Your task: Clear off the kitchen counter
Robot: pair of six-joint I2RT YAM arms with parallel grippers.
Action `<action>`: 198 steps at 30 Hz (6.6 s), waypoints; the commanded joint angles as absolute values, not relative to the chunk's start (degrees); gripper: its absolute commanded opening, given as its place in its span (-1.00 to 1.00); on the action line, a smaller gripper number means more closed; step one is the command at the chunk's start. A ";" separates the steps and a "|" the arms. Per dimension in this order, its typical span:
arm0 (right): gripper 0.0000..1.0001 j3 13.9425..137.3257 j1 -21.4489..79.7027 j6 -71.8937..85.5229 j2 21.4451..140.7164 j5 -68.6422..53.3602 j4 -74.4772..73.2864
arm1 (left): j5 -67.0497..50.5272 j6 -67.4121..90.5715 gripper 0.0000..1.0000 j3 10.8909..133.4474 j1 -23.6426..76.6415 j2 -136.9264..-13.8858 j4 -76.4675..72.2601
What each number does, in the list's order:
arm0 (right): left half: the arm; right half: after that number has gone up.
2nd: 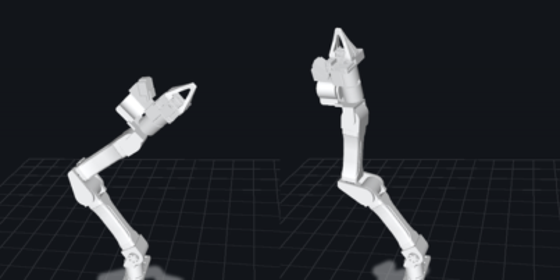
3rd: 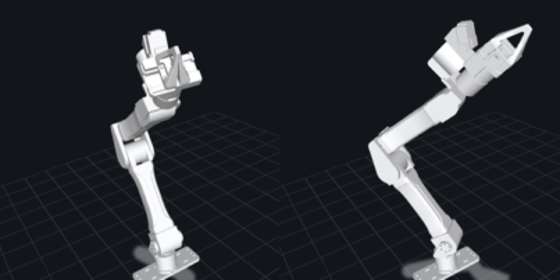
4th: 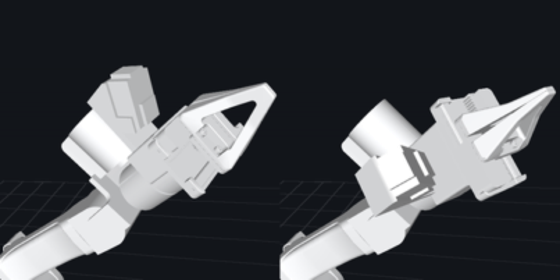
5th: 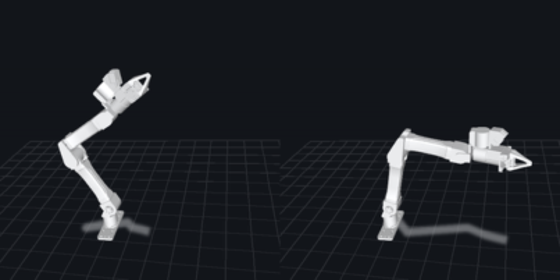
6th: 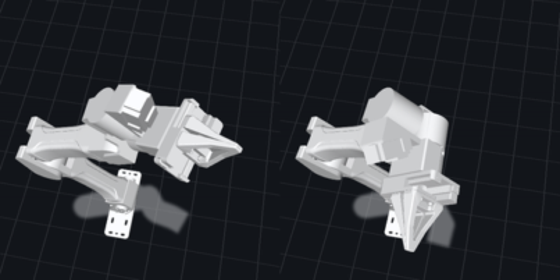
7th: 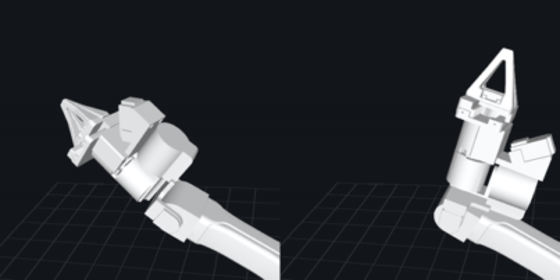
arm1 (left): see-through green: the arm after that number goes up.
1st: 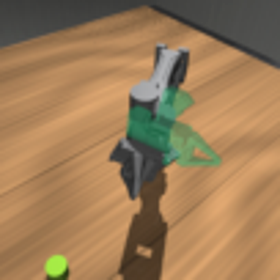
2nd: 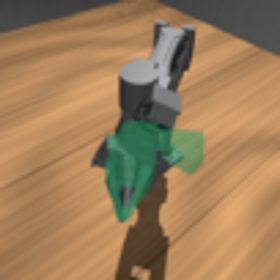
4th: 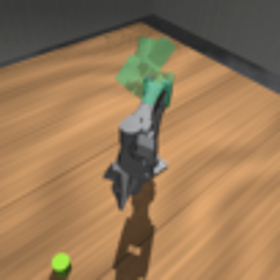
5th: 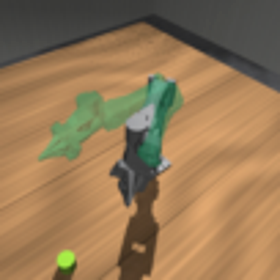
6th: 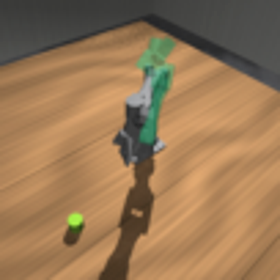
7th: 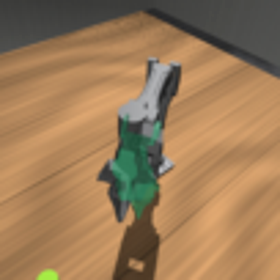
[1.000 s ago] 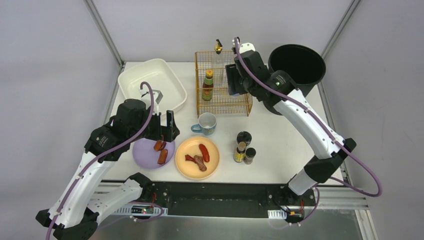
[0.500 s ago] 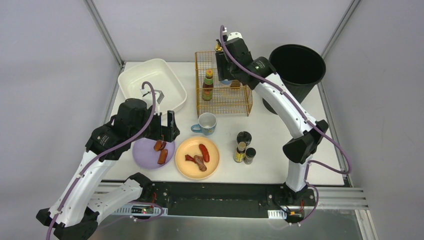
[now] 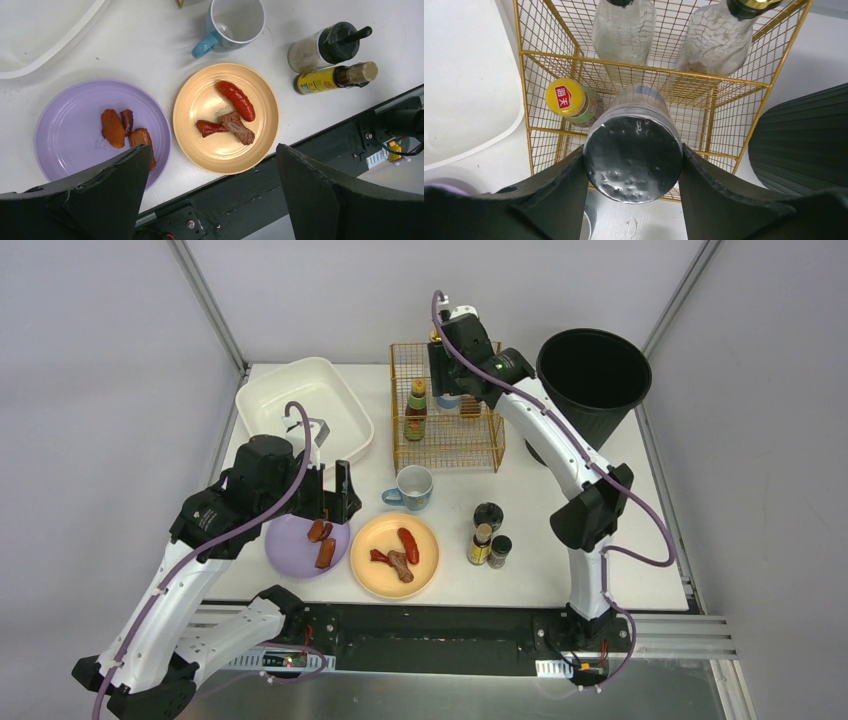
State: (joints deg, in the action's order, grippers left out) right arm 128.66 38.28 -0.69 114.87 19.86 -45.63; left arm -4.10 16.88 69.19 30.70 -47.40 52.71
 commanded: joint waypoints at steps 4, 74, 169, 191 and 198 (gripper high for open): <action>-0.36 131.69 37.24 2.19 116.77 18.64 -41.03 | -4.86 15.60 0.99 70.71 30.76 -47.42 51.86; 0.57 93.50 39.77 7.30 84.96 22.42 -40.28 | -3.25 16.04 0.99 70.09 30.82 -46.64 51.90; -0.34 78.22 45.26 18.91 81.67 23.04 -47.21 | -3.46 15.87 0.99 68.28 30.85 -46.13 51.82; -0.38 114.20 33.87 9.34 97.32 23.98 -50.12 | -2.95 15.84 0.99 68.48 30.78 -46.53 51.82; -0.41 123.91 31.86 8.94 105.36 24.29 -49.75 | -3.04 15.65 0.99 68.86 30.76 -46.96 51.79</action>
